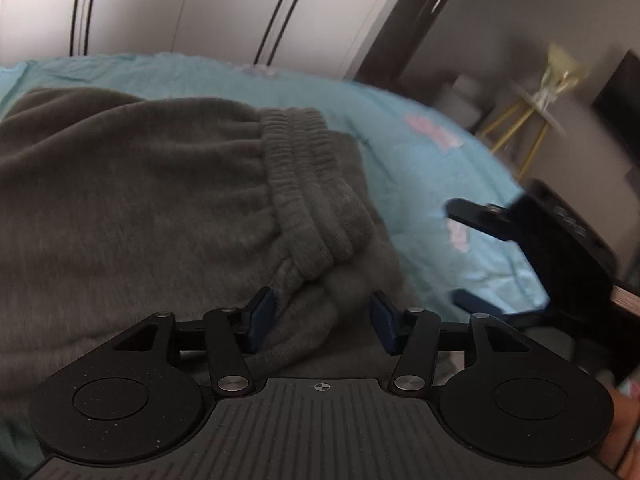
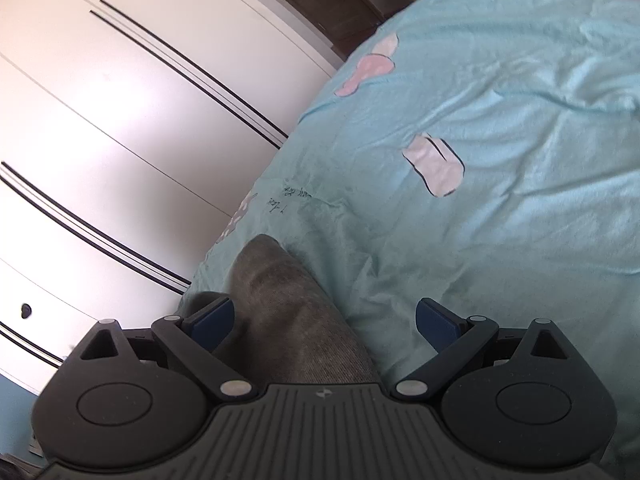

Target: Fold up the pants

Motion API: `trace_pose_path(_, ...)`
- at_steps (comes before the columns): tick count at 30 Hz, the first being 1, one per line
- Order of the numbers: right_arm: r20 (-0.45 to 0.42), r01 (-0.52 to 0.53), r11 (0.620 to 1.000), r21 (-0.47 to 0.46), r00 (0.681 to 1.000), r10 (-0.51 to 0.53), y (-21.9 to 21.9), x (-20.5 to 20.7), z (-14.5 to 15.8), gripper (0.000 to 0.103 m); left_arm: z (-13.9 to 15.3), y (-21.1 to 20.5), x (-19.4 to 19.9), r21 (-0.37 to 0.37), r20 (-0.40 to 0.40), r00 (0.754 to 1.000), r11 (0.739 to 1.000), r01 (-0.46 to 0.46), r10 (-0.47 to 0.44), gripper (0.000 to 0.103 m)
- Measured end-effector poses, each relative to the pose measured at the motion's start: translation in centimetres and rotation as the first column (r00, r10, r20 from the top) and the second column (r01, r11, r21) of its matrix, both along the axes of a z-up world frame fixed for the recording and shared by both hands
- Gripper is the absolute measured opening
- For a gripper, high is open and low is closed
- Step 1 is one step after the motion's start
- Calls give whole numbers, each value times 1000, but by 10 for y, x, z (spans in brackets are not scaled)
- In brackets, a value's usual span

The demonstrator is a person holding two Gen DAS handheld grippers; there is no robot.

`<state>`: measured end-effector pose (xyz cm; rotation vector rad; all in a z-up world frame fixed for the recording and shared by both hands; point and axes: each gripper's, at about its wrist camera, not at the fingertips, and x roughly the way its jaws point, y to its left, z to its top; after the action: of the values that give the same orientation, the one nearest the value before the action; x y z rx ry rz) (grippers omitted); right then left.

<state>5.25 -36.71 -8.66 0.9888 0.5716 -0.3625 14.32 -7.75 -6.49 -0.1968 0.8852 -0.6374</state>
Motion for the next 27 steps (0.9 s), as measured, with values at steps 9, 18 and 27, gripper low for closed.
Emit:
trace_pose_path(9,61,-224,973,58,973,221,26,20,4,97,29,126,-32,-186,8,926,910,-371,379,95)
trace_pose_path(18,-45,-363,927,-100,932,360,76,48,19,83,-11,197,-36,-135,-95,791,780,-612,604,95)
trace_pose_path(27,-111,-376,923,-74,923,367,95,71,6,51,-2,206,-47,-140,-88,802,790,-597,591,96)
